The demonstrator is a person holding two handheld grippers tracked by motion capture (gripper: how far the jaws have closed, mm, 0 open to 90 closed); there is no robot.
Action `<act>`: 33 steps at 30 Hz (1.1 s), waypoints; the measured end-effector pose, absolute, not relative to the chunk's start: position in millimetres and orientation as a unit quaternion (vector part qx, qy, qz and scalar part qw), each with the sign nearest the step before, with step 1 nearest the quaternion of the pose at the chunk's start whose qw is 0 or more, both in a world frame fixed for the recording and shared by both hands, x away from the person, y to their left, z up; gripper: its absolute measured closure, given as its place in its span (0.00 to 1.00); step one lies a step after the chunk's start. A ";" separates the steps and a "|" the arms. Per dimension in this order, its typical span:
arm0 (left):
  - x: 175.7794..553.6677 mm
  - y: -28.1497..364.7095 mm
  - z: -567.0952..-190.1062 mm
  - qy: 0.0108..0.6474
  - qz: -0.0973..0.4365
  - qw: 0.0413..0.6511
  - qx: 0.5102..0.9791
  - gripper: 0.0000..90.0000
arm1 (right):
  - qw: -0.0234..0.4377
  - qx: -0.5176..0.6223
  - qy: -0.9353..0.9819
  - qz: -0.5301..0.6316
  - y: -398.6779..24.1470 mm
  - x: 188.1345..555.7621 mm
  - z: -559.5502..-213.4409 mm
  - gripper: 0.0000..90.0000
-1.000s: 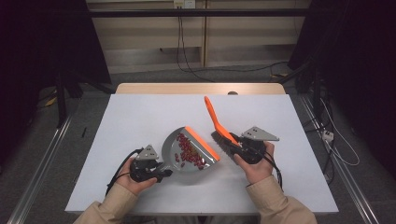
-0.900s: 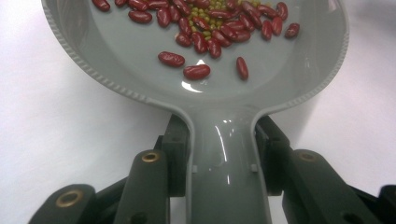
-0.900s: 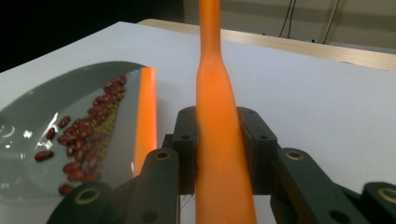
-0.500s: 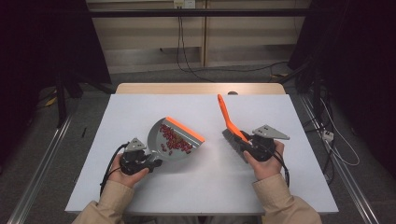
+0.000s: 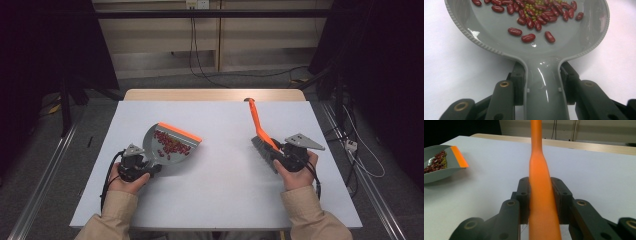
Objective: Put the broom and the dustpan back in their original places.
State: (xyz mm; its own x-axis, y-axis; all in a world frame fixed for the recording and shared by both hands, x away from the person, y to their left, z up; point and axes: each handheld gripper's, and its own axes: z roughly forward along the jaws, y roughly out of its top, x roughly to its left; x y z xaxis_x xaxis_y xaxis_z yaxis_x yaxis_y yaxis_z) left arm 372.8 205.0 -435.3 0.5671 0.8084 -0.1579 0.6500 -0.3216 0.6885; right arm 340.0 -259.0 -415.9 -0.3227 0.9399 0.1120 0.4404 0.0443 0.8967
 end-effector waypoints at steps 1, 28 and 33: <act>373.4 206.5 -435.8 0.456 0.111 0.366 0.804 0.71 | 0.272 0.516 0.669 0.461 -260.5 339.4 -416.2 0.79; 388.6 227.1 -446.0 0.540 0.125 0.335 0.762 0.71 | 0.308 0.555 0.645 0.425 -304.7 341.7 -424.8 0.79; 388.1 225.0 -446.4 0.536 0.129 0.335 0.764 0.70 | 0.333 0.563 0.639 0.405 -309.9 343.6 -425.9 0.79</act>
State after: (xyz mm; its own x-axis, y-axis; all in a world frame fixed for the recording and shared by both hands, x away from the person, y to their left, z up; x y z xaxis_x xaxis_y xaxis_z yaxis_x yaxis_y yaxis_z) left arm 388.1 225.0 -446.4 0.3918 0.9056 -0.1623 0.7326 -0.2004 0.6505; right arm 343.6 -309.9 -425.9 -0.1443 0.9890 0.0318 0.4495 0.0369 0.8925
